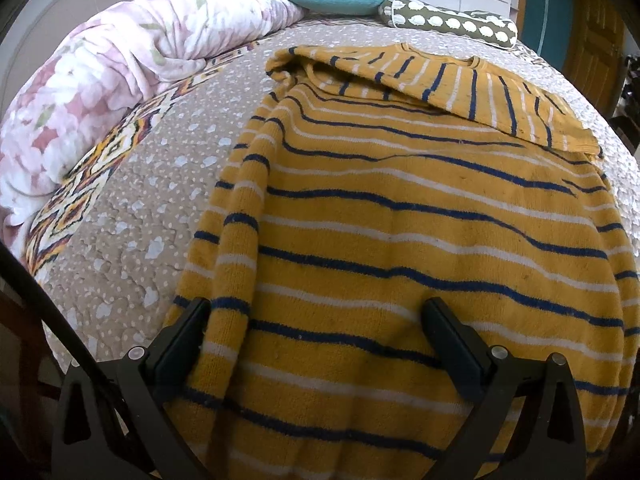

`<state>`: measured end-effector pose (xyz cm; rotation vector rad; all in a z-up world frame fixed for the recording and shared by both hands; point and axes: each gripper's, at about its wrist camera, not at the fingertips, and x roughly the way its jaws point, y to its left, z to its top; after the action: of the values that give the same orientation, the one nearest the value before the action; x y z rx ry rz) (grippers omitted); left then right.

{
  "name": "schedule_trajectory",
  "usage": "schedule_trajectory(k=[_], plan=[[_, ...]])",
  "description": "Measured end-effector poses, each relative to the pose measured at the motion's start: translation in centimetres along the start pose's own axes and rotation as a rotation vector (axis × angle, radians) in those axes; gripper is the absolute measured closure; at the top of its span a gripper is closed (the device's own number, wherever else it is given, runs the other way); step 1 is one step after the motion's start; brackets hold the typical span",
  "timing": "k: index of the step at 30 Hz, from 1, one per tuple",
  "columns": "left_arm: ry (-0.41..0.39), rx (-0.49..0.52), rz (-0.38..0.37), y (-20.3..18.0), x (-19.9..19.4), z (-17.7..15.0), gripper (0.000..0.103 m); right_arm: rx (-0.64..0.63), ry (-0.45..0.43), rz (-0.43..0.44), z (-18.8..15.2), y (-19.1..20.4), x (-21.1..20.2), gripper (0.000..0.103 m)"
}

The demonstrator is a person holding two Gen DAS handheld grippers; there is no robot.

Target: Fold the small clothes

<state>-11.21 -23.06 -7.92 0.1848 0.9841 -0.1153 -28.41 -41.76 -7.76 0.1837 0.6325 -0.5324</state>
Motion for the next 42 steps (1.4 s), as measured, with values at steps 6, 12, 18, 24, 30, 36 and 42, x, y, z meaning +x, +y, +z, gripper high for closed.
schedule_trajectory(k=[6, 12, 18, 24, 30, 36, 42], plan=[[0.001, 0.006, -0.002, -0.10, 0.08, -0.03, 0.000, -0.004, -0.002, -0.004, -0.06, 0.09, 0.07, 0.040], [-0.020, 0.011, 0.007, -0.19, -0.15, -0.20, 0.000, -0.009, -0.004, -0.006, -0.10, 0.16, 0.12, 0.039], [-0.027, 0.012, 0.013, -0.30, -0.22, -0.29, 0.000, -0.010, -0.004, -0.007, -0.14, 0.17, 0.17, 0.039], [-0.036, 0.019, 0.020, -0.41, -0.31, -0.37, 0.000, -0.011, -0.007, -0.009, -0.14, 0.20, 0.19, 0.038], [-0.047, 0.024, 0.031, -0.57, -0.37, -0.46, 0.000, -0.012, -0.007, -0.009, -0.16, 0.20, 0.21, 0.037], [-0.046, 0.022, 0.030, -0.55, -0.39, -0.44, 0.000, -0.013, -0.008, -0.009, -0.18, 0.20, 0.23, 0.037], [-0.045, 0.023, 0.030, -0.56, -0.36, -0.37, 0.000, -0.016, -0.013, -0.013, -0.10, 0.13, 0.36, 0.036]])
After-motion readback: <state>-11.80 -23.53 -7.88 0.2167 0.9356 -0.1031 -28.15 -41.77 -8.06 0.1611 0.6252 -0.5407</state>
